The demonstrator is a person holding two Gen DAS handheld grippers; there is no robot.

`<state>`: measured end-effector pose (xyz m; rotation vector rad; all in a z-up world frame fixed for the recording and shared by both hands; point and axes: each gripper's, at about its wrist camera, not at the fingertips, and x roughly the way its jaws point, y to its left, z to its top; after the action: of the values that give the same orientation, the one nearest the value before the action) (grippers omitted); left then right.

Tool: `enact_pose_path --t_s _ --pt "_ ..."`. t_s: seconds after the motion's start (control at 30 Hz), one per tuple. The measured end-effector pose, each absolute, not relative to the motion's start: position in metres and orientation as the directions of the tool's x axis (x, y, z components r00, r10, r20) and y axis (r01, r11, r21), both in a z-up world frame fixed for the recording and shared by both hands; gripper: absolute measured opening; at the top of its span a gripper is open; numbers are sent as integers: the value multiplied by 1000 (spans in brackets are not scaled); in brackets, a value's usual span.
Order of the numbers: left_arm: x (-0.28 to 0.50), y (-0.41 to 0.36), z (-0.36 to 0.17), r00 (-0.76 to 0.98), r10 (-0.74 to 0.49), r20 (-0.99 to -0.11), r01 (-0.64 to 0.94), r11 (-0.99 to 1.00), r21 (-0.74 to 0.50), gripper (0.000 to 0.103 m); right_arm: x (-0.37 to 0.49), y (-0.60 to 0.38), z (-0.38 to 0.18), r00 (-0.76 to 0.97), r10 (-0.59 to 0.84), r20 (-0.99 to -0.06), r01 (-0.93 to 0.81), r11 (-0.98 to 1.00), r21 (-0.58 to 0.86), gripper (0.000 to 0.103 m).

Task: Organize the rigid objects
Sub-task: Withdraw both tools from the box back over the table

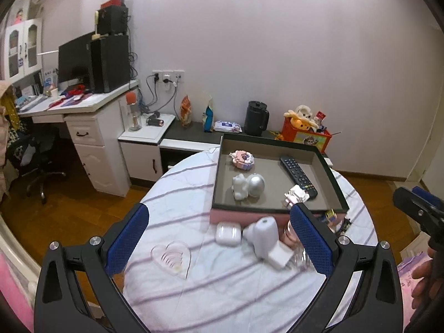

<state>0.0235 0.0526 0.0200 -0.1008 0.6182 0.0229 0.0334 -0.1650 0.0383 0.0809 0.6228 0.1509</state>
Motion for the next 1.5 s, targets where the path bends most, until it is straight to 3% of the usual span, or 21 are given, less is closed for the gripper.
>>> enact_pose_path --t_s 0.6,1.13,1.5 --pt "-67 33 7 822 2 -569 -32 999 -43 103 -64 -184 20 822 111 -558 -66 993 101 103" --pt "-74 45 9 829 -7 -559 -42 996 -76 103 -69 -172 19 827 107 -552 -83 994 70 103" --pt "-40 38 -19 794 -28 -608 -19 997 -71 103 -48 -182 1 798 69 -598 -41 997 59 103"
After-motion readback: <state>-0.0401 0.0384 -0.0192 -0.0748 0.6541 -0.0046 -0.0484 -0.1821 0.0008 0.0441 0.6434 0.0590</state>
